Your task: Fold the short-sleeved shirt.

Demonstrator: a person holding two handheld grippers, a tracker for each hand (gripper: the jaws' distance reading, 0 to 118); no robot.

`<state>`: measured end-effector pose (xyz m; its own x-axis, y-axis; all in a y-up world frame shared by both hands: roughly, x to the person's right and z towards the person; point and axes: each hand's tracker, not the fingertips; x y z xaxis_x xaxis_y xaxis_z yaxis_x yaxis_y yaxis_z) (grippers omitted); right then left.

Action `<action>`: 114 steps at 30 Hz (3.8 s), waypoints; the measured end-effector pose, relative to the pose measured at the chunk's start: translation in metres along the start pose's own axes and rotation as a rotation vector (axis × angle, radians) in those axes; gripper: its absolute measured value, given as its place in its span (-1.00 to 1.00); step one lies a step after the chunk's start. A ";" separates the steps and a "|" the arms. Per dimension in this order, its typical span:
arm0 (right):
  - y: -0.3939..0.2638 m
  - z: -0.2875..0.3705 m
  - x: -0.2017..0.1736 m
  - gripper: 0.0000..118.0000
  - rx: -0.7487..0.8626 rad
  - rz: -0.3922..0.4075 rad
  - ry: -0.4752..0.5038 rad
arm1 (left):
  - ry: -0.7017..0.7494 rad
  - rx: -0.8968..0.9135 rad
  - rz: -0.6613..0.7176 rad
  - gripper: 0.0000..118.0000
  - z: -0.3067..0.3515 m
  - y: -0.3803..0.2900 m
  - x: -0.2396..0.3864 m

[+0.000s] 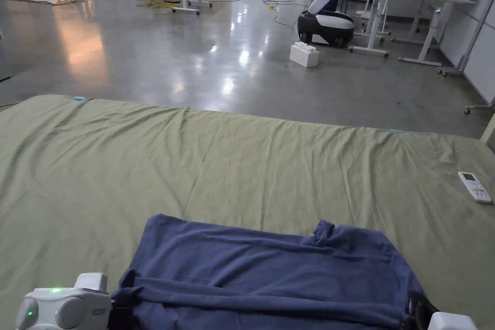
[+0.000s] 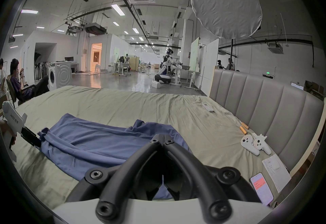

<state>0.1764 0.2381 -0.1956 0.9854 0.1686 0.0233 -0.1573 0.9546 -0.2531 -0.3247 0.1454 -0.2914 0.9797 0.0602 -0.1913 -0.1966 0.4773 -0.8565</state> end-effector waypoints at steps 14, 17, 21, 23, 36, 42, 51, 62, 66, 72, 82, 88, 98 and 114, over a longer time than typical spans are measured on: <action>-0.028 -0.014 0.022 -0.99 -0.150 -0.016 -0.026 | 0.013 0.009 -0.120 -0.87 0.006 -0.009 0.022; -0.034 -0.022 0.041 -0.99 -0.223 -0.031 -0.040 | 0.003 0.033 -0.105 -0.87 0.017 -0.008 0.016; -0.045 -0.044 0.069 -0.95 -0.375 -0.073 -0.027 | -0.004 0.058 -0.099 -0.87 0.030 -0.009 0.012; -0.051 -0.056 0.081 -0.58 -0.452 -0.102 -0.002 | -0.004 0.072 -0.109 -0.87 0.031 -0.010 0.013; -0.098 -0.127 0.064 0.04 -0.746 -0.078 0.080 | 0.003 0.095 -0.117 -0.87 0.035 -0.015 0.016; -0.097 -0.120 0.048 -0.70 -0.694 -0.107 0.153 | -0.003 0.100 -0.106 -0.88 0.035 -0.019 0.017; -0.063 -0.108 0.047 -0.80 -0.663 -0.062 0.091 | -0.041 0.164 -0.082 -0.89 0.065 -0.005 0.013; -0.006 -0.053 0.076 -0.80 -0.593 -0.045 0.109 | -0.093 0.238 -0.073 -0.89 0.127 -0.002 -0.003; -0.006 -0.025 0.078 -0.80 -0.535 -0.005 0.183 | -0.097 0.231 -0.072 -0.89 0.142 -0.025 -0.013; -0.039 0.025 0.074 -0.80 -0.619 0.038 0.190 | -0.088 0.148 -0.088 -0.89 0.143 -0.086 -0.023; -0.112 0.055 0.052 -0.80 -0.784 0.085 0.156 | -0.058 0.040 -0.045 -0.89 0.117 -0.151 -0.032; -0.098 0.051 0.055 -0.80 -0.716 0.067 0.199 | -0.025 -0.014 -0.051 -0.89 0.086 -0.154 -0.027; -0.098 0.055 0.057 0.44 -0.638 0.073 0.076 | -0.013 -0.013 -0.085 -0.12 0.099 -0.144 -0.020; 0.008 0.052 -0.001 -0.46 -0.006 -0.051 0.009 | -0.042 0.628 -0.074 -0.49 0.178 -0.085 0.050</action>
<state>0.1709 0.2584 -0.1471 0.9927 0.1171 0.0272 -0.1062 0.9604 -0.2578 -0.2522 0.2641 -0.1421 0.9931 0.0355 -0.1119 -0.0797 0.9040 -0.4199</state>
